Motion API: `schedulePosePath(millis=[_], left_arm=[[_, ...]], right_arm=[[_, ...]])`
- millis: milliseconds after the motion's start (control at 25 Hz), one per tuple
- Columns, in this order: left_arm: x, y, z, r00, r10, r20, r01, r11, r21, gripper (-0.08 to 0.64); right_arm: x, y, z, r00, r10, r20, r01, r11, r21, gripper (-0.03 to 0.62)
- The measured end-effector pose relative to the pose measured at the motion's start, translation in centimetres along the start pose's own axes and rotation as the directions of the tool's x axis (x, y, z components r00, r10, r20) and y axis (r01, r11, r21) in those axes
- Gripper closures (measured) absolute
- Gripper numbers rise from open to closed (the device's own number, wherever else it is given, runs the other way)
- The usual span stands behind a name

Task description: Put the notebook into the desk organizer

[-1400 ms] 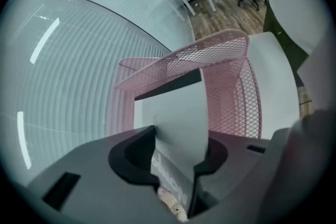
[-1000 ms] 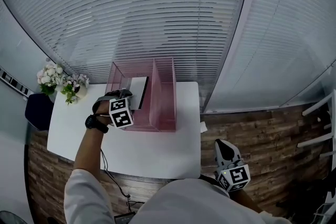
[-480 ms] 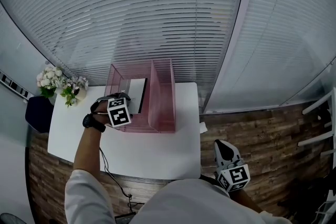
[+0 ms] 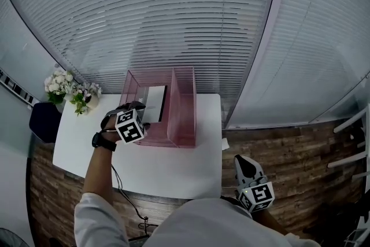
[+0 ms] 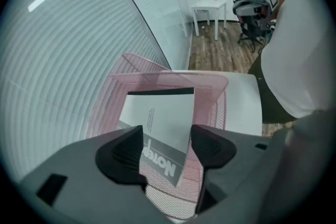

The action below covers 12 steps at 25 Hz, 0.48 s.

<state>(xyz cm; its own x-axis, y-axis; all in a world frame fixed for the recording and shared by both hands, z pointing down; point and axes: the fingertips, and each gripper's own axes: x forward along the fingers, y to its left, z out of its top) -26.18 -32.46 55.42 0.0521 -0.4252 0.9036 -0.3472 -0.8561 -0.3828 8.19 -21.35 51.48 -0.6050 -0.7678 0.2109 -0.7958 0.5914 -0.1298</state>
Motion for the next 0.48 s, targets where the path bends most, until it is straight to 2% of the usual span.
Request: schedulePosePath(millis=[120,200,320,400,480], left_arm=[[-1.7,-0.5,0.7,0.995,0.018,0.096,-0.01,0.997,-0.078,0.267],[-2.4,-0.9,0.7,0.993,0.032,0.117,-0.021,0.996,-0.091,0.267],[-4.0,-1.0,0.3,0.983,0.091,0.157,-0.071,0.989,-0.128,0.267],[-5.7,-0.8,0.2,0.966,0.148,0.212,-0.11,0.977,-0.181,0.276],[-7.8,-0.7,0.1,0.935,0.225,0.274,-0.155,0.955,-0.254,0.303]], right_arm=[[0.7,0.8,0.3,1.0,0.029,0.002,-0.029,1.0,-0.008,0.579],[1.1,1.6,0.4,0.999,0.051,0.002,-0.051,0.999,-0.015,0.58],[1.5,2.7,0.9,0.997,0.081,0.008,-0.081,0.996,-0.027,0.58],[1.6,3.2,1.2,0.995,0.095,0.014,-0.094,0.995,-0.036,0.579],[1.7,3.5,1.5,0.994,0.106,0.019,-0.105,0.994,-0.038,0.579]])
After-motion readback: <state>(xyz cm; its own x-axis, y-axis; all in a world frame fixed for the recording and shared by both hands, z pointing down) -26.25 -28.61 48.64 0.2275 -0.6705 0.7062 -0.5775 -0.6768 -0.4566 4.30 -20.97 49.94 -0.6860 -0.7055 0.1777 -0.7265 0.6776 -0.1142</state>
